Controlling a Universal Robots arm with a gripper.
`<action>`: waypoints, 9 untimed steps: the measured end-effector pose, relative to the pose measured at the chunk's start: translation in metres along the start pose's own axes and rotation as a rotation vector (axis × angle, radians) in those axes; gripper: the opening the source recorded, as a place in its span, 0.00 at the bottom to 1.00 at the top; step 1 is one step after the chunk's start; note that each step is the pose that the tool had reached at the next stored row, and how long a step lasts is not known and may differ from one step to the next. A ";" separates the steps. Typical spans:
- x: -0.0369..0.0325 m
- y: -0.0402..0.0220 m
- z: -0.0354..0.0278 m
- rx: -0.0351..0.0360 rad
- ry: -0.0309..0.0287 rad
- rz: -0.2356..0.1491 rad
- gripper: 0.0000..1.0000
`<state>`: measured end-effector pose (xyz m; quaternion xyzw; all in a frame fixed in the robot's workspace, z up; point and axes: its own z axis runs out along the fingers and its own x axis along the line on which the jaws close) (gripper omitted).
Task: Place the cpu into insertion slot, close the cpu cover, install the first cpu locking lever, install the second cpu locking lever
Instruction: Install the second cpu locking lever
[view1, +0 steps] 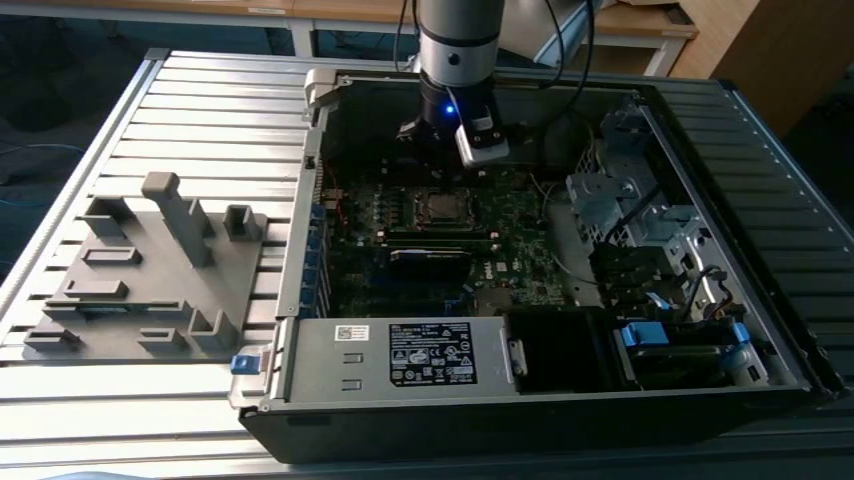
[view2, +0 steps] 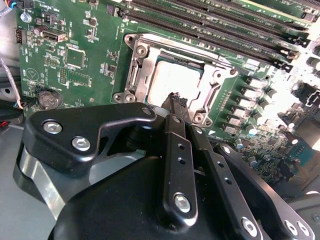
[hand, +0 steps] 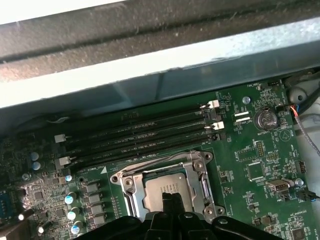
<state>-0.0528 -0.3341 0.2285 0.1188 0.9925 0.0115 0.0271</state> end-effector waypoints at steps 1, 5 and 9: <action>-0.0001 -0.0004 0.0000 0.0001 0.0001 0.000 0.10; -0.0008 -0.0031 -0.0001 0.0002 0.0001 0.000 0.10; -0.0015 -0.0063 -0.0001 0.0000 0.0000 0.000 0.10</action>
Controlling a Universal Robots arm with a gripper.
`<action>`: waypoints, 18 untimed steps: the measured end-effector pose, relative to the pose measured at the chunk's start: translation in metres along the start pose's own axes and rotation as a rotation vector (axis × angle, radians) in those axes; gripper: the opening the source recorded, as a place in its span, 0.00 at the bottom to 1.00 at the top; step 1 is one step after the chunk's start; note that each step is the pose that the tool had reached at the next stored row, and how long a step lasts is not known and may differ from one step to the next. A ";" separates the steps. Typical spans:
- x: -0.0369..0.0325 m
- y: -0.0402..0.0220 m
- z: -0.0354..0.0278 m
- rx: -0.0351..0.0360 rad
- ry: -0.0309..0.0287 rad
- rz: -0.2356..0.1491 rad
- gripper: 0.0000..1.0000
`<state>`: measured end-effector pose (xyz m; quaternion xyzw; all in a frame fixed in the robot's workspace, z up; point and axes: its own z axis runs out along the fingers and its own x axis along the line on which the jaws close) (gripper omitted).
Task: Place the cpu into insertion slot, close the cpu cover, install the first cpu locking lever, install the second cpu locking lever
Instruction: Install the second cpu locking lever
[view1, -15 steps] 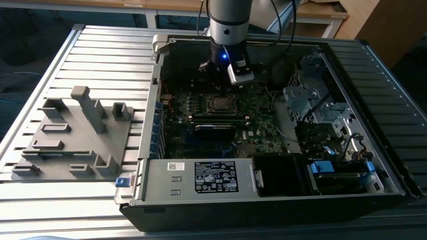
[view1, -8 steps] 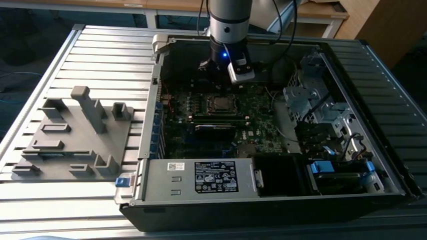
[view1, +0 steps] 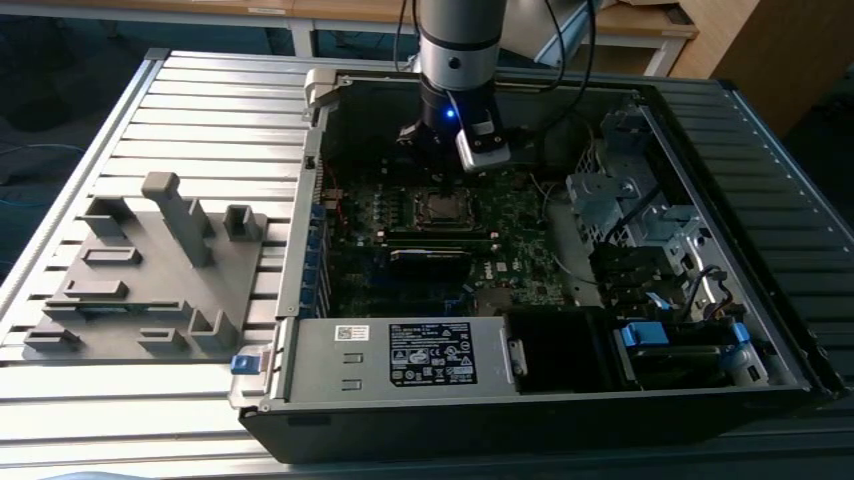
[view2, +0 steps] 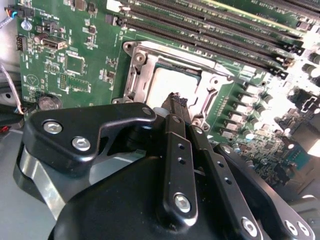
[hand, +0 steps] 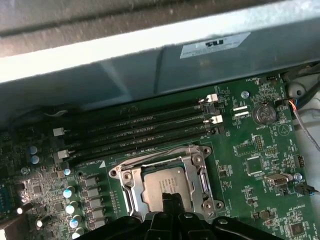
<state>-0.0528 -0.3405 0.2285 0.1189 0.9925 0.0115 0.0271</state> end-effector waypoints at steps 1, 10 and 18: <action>-0.0002 -0.0007 0.0000 0.0000 0.0000 0.000 0.10; -0.0006 -0.0019 -0.0026 0.0006 0.0024 0.000 0.10; -0.0009 -0.0018 -0.0072 0.0014 0.0058 0.000 0.10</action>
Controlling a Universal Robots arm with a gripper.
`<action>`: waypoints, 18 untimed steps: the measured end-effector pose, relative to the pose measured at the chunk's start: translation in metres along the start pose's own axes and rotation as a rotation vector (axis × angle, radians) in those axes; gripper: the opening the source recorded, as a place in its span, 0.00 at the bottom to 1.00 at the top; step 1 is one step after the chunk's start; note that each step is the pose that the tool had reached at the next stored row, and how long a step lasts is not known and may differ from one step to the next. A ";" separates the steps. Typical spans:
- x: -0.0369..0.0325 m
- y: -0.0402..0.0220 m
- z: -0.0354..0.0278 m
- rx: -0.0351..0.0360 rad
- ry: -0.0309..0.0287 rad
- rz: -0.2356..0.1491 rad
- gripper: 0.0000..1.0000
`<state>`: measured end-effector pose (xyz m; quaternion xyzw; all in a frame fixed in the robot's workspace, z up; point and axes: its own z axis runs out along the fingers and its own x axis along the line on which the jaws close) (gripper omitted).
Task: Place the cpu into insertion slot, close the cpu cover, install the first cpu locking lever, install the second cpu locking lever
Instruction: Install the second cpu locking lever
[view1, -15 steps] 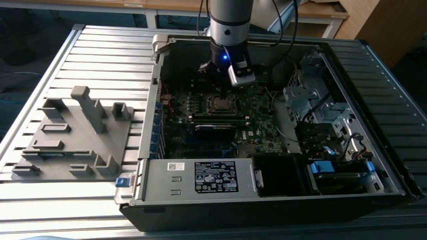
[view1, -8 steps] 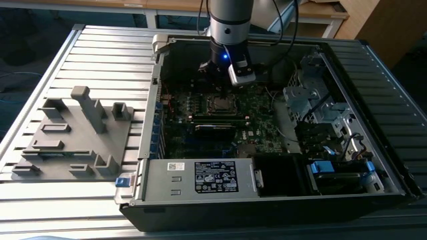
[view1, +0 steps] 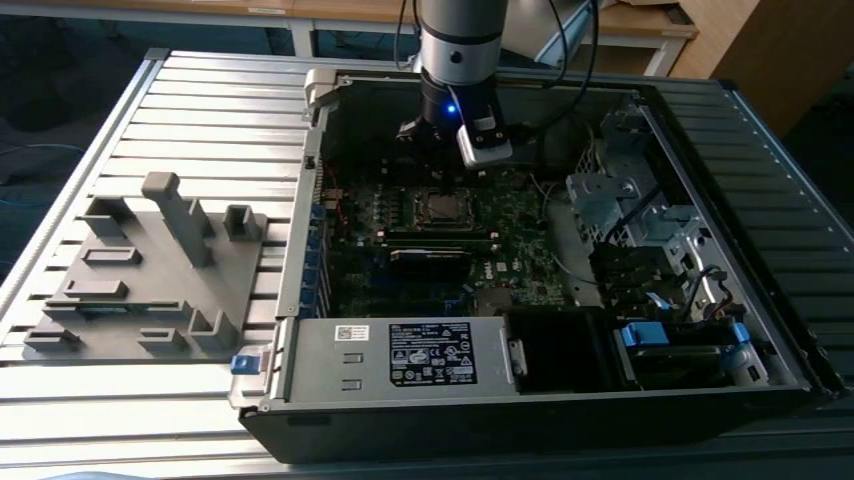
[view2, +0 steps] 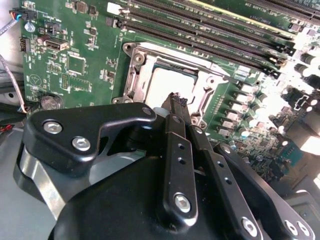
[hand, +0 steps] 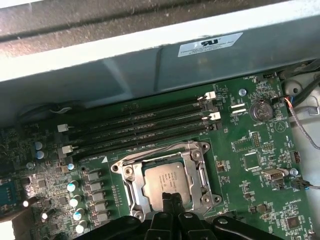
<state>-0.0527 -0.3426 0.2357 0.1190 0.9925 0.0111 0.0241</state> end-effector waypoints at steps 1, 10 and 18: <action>0.0000 0.0000 0.0000 0.0000 0.0000 0.000 0.10; -0.0026 0.0007 -0.0008 0.0001 0.0000 0.000 0.10; -0.0027 0.0007 -0.0021 0.0001 0.0001 0.000 0.10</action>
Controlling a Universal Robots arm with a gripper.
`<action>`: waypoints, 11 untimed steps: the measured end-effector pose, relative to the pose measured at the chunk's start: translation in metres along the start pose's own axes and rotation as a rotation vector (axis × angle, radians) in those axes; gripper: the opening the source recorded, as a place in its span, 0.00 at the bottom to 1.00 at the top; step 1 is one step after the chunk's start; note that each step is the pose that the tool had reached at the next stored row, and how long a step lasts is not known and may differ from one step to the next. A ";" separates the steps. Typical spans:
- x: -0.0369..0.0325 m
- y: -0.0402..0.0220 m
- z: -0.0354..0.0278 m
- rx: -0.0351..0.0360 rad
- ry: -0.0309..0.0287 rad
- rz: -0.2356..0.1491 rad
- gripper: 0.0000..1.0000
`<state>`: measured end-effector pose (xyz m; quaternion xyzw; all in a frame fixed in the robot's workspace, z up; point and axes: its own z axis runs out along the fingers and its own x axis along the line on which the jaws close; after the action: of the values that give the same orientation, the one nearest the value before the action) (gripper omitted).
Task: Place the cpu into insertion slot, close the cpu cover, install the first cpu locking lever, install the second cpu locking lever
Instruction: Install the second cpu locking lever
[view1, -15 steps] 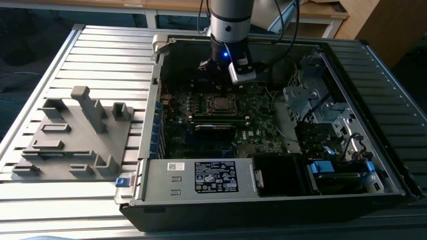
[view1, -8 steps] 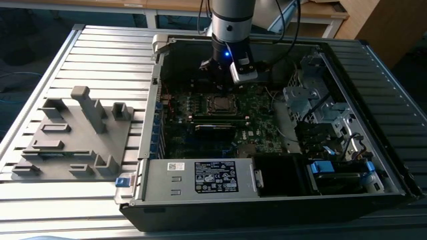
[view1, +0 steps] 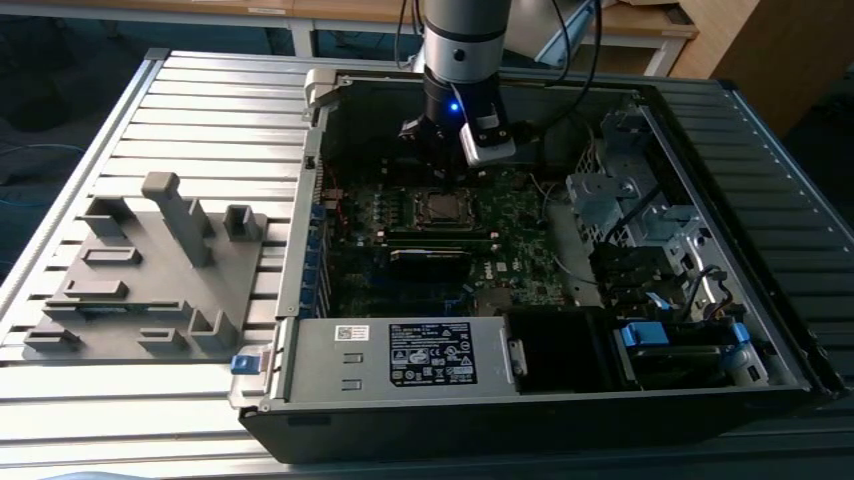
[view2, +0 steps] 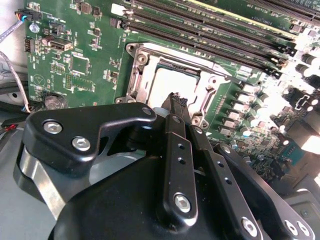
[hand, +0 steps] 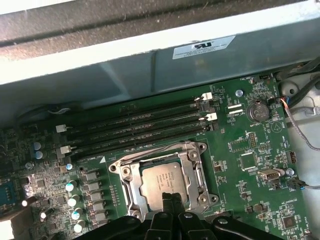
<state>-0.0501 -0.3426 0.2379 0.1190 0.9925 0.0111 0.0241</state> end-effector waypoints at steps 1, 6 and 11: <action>0.0000 0.0000 0.0000 -0.0001 0.0000 0.000 0.10; -0.0001 -0.0005 -0.0001 0.0001 0.0001 0.000 0.10; -0.0005 -0.0021 -0.0001 0.0001 0.0000 0.000 0.10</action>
<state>-0.0500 -0.3448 0.2380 0.1190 0.9925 0.0111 0.0241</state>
